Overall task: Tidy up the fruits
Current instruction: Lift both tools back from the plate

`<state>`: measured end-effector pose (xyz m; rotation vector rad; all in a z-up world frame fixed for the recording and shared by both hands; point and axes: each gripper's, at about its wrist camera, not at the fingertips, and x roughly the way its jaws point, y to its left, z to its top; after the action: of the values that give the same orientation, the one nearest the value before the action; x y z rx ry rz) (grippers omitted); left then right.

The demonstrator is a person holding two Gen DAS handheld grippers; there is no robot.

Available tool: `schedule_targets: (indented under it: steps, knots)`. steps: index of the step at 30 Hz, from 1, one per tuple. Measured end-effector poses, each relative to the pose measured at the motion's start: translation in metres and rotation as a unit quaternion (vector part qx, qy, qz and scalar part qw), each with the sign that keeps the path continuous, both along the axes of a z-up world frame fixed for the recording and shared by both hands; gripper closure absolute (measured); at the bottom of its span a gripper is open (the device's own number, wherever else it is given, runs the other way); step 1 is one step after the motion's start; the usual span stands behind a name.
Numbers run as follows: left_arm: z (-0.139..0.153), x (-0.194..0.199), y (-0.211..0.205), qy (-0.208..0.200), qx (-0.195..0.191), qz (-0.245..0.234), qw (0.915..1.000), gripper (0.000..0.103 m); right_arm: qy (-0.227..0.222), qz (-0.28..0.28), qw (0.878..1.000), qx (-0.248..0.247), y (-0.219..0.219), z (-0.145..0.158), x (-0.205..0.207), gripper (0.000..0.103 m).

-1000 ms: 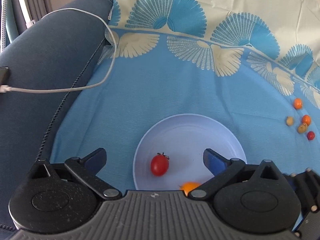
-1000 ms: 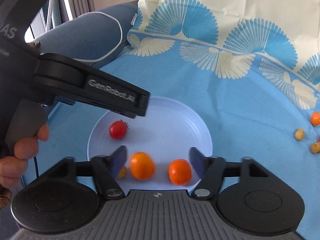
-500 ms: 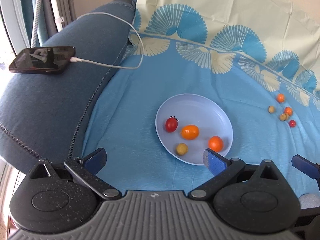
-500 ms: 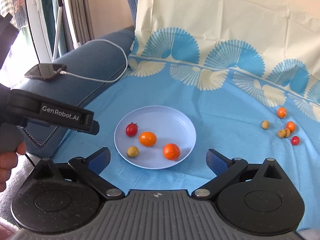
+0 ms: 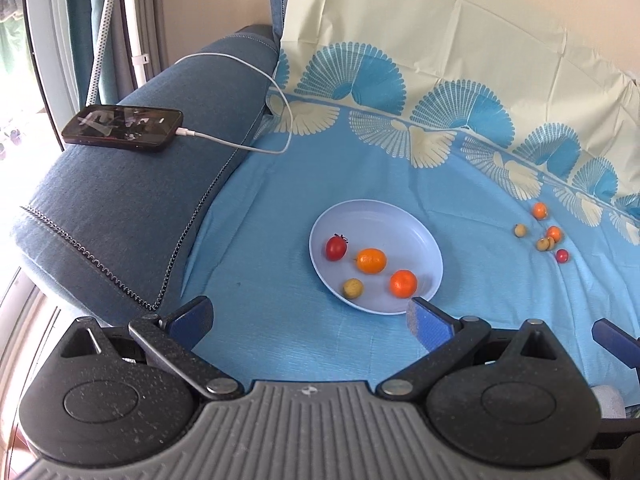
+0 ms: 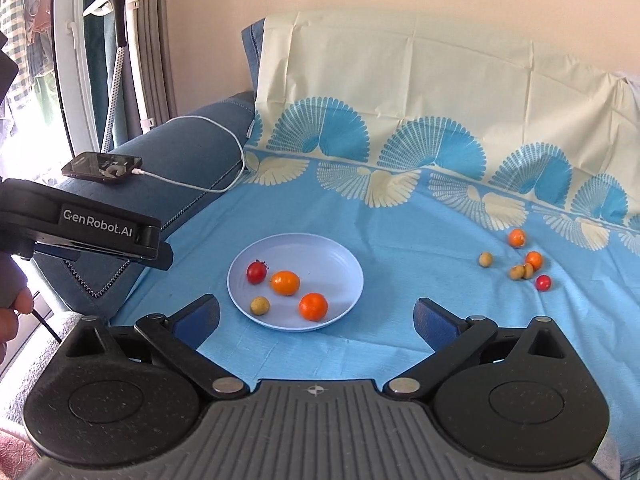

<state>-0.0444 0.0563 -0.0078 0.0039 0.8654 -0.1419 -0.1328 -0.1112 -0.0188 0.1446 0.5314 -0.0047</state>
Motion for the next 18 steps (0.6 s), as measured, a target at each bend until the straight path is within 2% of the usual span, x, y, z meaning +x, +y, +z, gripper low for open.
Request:
schedule_targets:
  steps: [10,18]
  knots:
    - [0.0068,-0.0065,0.0008,-0.005,0.001,-0.004,1.0000,0.000,-0.018,-0.005,1.000,-0.003,0.0001,0.0085,-0.0105,0.001]
    - [0.0069,-0.0048,0.0053,-0.005,-0.003,0.001,1.0000,0.000,-0.017,0.001,1.000,-0.006,0.0009,0.0084,-0.0096,0.001]
